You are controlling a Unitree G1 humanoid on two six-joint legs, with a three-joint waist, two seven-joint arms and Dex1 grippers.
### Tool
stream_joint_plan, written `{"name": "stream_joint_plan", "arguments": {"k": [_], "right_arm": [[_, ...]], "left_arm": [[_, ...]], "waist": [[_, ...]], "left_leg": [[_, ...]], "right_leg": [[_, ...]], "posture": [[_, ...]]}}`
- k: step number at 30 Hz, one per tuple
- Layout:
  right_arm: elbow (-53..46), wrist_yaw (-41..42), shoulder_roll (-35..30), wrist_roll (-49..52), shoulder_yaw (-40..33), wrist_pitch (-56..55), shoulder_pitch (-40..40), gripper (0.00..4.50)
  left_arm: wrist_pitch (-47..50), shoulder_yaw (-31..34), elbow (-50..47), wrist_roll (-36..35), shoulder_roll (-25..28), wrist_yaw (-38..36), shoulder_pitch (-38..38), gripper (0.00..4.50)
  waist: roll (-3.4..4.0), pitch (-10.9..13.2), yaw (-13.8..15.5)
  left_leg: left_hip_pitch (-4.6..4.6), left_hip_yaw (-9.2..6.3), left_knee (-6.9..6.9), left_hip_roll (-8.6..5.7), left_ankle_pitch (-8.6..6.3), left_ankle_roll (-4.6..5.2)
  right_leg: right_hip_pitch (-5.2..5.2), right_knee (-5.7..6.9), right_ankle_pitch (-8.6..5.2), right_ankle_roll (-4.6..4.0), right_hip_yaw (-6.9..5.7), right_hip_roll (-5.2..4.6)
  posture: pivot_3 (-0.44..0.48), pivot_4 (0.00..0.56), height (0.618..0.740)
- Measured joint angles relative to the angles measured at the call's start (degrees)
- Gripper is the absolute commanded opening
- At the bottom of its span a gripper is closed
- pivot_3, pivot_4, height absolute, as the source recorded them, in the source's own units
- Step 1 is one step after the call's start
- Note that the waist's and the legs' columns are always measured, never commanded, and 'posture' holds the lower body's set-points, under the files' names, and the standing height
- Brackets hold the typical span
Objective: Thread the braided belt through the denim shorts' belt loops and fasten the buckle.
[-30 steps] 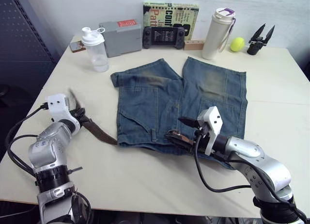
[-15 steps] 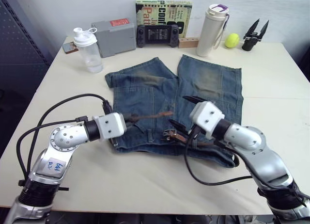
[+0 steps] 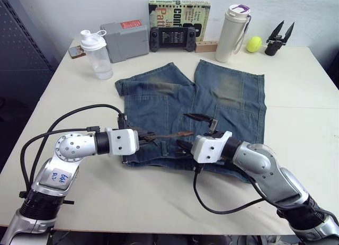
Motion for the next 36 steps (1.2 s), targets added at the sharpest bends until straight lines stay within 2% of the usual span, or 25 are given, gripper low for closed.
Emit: {"name": "stream_joint_plan", "arguments": {"k": [1,2,6,14,16,17,20,23,25,32,36], "right_arm": [[0.0,0.2,0.4,-0.2,0.0,-0.1,0.1,2.42],[0.0,0.5,0.7,-0.2,0.0,-0.2,0.1,1.76],[-0.1,2.2,1.4,-0.4,0.0,-0.5,0.9,0.02],[-0.2,3.1,3.1,-2.9,0.0,0.1,1.7,0.02],[-0.2,3.1,3.6,-3.4,0.0,0.6,1.8,0.00],[-0.2,3.1,4.1,-3.7,0.0,0.8,1.8,0.00],[-0.2,3.0,5.1,-4.3,-0.2,1.9,1.8,0.00],[-0.1,2.9,5.8,-4.8,-0.4,2.6,1.8,0.00],[0.0,2.9,6.1,-4.8,-0.4,2.9,1.7,0.00],[0.7,2.8,7.2,-4.7,-1.3,2.9,0.3,0.00],[1.4,2.7,8.2,-4.7,-1.5,2.8,-0.2,0.00]], "left_arm": [[-0.3,0.0,0.1,0.3,-0.2,0.0,0.0,0.07],[-0.7,0.0,0.2,0.5,-0.3,0.1,-0.1,0.07],[-1.3,0.0,1.9,1.2,-1.2,0.9,-0.7,0.07],[-1.1,-0.1,2.2,3.0,-2.0,2.4,-1.0,0.07],[0.0,0.0,2.3,2.6,-2.5,2.9,-1.1,1.08],[1.3,0.0,2.1,1.9,-2.6,2.8,-1.1,1.38],[4.1,0.7,1.2,-0.1,-2.4,2.4,-0.8,2.65],[8.5,3.7,-2.1,-4.7,-1.6,1.5,-0.4,2.65],[13.9,7.2,-4.7,-10.3,-1.0,1.3,0.0,2.65],[37.5,25.6,-8.3,-32.6,4.0,2.1,6.0,2.65],[43.2,31.6,-7.4,-38.4,3.7,3.9,9.4,2.65]], "waist": [[0.00,0.0,0.0],[0.00,0.0,-0.1],[0.00,0.0,0.0],[0.00,0.0,0.0],[0.00,0.0,0.0],[0.00,0.0,0.0],[0.00,0.0,-0.1],[-0.01,0.0,-0.2],[-0.01,0.0,-0.2],[0.05,0.0,-0.4],[0.05,0.0,-0.2]], "left_leg": [[0.00,0.00,0.00,0.00,0.00,0.00],[0.00,0.00,0.00,0.00,0.00,0.00],[0.00,-0.03,0.01,-0.01,0.00,0.00],[0.00,-0.04,0.01,0.00,0.00,0.00],[0.00,-0.05,0.02,-0.01,0.00,0.00],[0.00,-0.05,0.02,0.00,0.00,0.00],[0.00,-0.06,0.02,0.03,0.00,0.00],[0.00,-0.06,0.03,0.31,0.00,0.00],[0.00,-0.07,0.04,0.33,0.00,0.00],[0.03,-0.10,0.02,0.42,0.00,0.00],[0.04,-0.15,0.05,0.39,0.00,0.00]], "right_leg": [[0.00,0.00,0.00,0.00,0.00,0.00],[0.00,-0.01,0.00,0.00,0.00,0.00],[0.02,0.01,0.00,0.00,-0.02,0.00],[0.02,0.02,0.00,0.00,-0.02,0.01],[0.02,0.03,0.00,0.00,-0.02,0.01],[0.02,0.03,0.00,0.00,-0.02,0.01],[0.02,0.04,0.00,0.00,-0.02,0.01],[0.02,0.03,0.00,0.00,-0.02,0.01],[0.02,0.03,0.00,0.00,-0.02,0.02],[0.02,0.03,0.00,0.00,0.02,0.10],[0.07,0.03,0.00,-0.01,0.03,0.09]], "posture": [[0.000,0.150,0.731],[0.000,0.150,0.731],[0.000,0.150,0.731],[0.000,0.150,0.731],[0.000,0.150,0.731],[0.000,0.150,0.731],[0.000,0.150,0.731],[0.000,0.150,0.731],[0.000,0.150,0.731],[0.000,0.150,0.731],[0.000,0.150,0.731]]}}
